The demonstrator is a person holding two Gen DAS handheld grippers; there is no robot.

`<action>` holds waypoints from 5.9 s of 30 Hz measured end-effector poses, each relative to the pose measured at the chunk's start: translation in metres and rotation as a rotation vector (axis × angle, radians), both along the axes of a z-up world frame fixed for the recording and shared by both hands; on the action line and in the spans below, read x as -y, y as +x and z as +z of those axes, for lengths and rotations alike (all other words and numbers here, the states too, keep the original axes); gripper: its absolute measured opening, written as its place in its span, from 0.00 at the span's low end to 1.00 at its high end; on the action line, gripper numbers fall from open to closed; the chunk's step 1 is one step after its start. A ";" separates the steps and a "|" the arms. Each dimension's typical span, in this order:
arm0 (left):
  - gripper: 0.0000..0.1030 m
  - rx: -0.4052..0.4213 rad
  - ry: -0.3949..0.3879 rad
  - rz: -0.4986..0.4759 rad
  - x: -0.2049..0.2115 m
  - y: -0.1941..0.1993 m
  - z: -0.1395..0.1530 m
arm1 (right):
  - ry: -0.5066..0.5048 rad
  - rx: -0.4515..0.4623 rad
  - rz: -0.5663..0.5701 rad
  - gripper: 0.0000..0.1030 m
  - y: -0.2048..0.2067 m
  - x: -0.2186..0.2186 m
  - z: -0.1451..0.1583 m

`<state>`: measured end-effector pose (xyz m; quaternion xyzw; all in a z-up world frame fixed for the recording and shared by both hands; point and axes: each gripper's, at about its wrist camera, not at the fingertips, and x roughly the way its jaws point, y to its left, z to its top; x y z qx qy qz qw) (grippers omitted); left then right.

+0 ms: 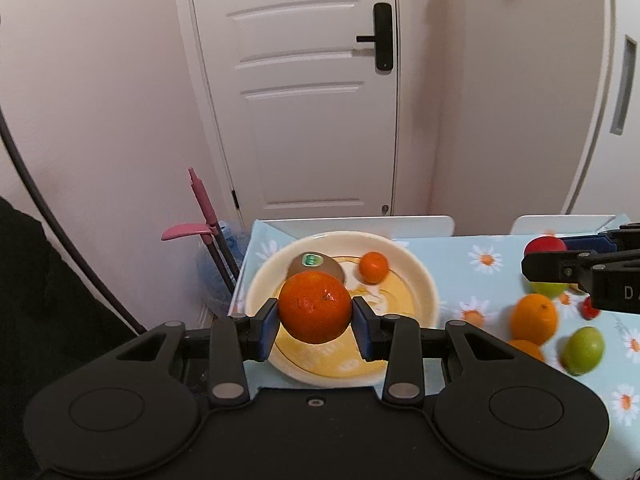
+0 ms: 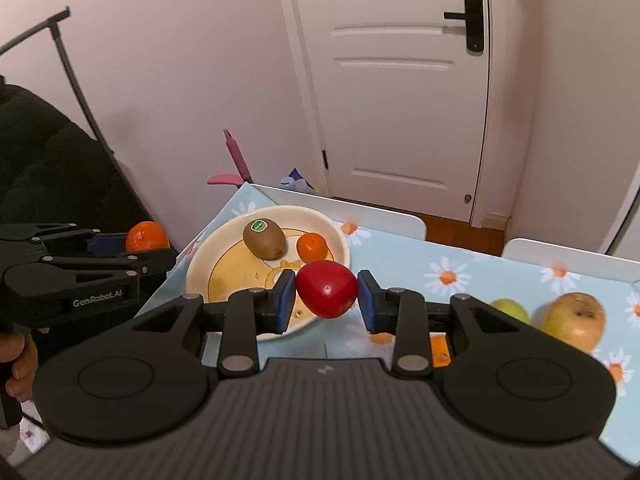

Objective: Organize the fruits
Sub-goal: 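Carry the tangerine and red tomato to the cream bowl, then release the tangerine into the bowl while the right gripper releases the tomato, then move both open grippers back over the remaining fruit, then grasp a large orange with the left gripper while the right gripper grasps a green apple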

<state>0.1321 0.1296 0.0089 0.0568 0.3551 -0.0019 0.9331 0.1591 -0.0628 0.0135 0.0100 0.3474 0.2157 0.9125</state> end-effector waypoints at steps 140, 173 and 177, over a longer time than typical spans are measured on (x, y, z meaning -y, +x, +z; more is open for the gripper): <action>0.63 -0.072 0.015 -0.262 0.165 -0.010 -0.128 | -0.070 -0.033 0.151 0.85 -0.046 0.161 -0.124; 0.61 -0.090 0.001 -0.198 0.132 -0.034 -0.115 | -0.105 -0.009 0.092 0.66 -0.039 0.140 -0.120; 0.61 -0.074 -0.008 -0.183 0.124 -0.042 -0.106 | -0.087 -0.009 0.087 0.66 -0.043 0.138 -0.112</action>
